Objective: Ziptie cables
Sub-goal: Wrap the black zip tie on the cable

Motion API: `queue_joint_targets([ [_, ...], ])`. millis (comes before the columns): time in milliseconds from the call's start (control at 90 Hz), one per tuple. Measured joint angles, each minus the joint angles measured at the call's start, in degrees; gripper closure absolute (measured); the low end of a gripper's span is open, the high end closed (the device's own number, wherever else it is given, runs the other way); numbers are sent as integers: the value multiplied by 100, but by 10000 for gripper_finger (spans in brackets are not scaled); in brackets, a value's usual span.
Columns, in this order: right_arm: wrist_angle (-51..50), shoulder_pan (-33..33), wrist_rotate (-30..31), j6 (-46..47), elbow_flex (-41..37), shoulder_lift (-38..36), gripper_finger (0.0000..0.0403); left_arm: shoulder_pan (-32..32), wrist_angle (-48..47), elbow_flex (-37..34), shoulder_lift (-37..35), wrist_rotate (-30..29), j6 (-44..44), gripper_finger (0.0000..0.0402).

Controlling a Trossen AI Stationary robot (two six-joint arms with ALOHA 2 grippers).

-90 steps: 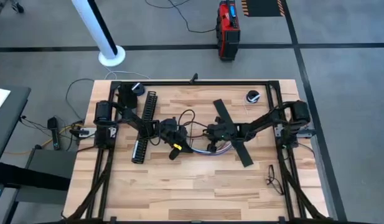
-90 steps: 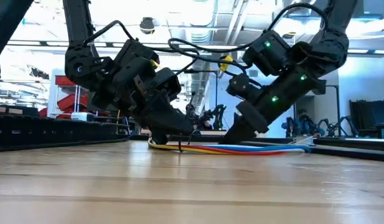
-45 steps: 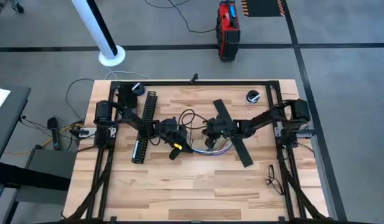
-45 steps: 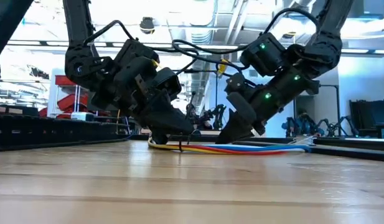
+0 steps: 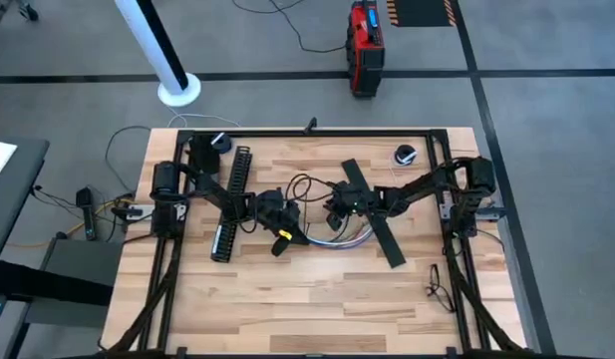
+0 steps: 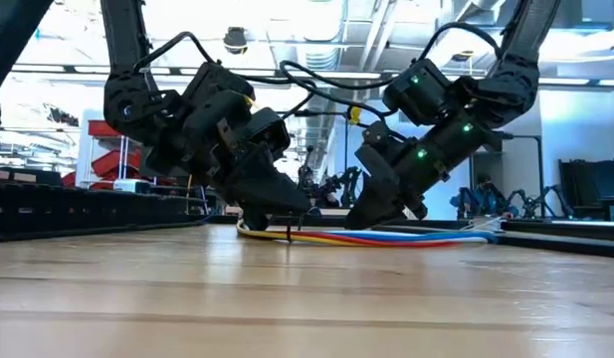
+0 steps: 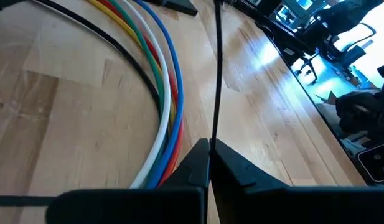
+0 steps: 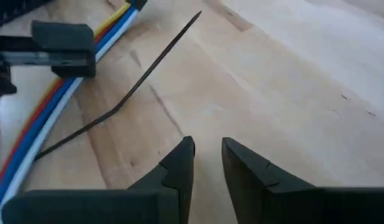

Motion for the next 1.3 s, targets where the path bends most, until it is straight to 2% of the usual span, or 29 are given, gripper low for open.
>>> queue_joint_targets([
  [144, 14, -92, -354, -4, 11, 0, 321, 0, 0, 0, 0, -16, 4, 402],
  [467, 204, -332, -610, -49, 11, 0, 317, 0, 0, 0, 0, -36, 8, 401],
  [789, 202, -328, -579, -69, 217, 0, 238, 0, 0, 0, 0, -99, 28, 401],
  [933, 132, -430, -500, -48, 219, 7, 225, 0, -3, 0, 0, -108, 37, 401],
  [1011, 471, -491, -554, 50, 281, 265, 227, 0, -12, 0, 0, -116, 94, 402],
  [1300, 1591, -590, -1456, 389, 798, 1349, 220, -9, -42, 2, 0, -112, 116, 401],
])
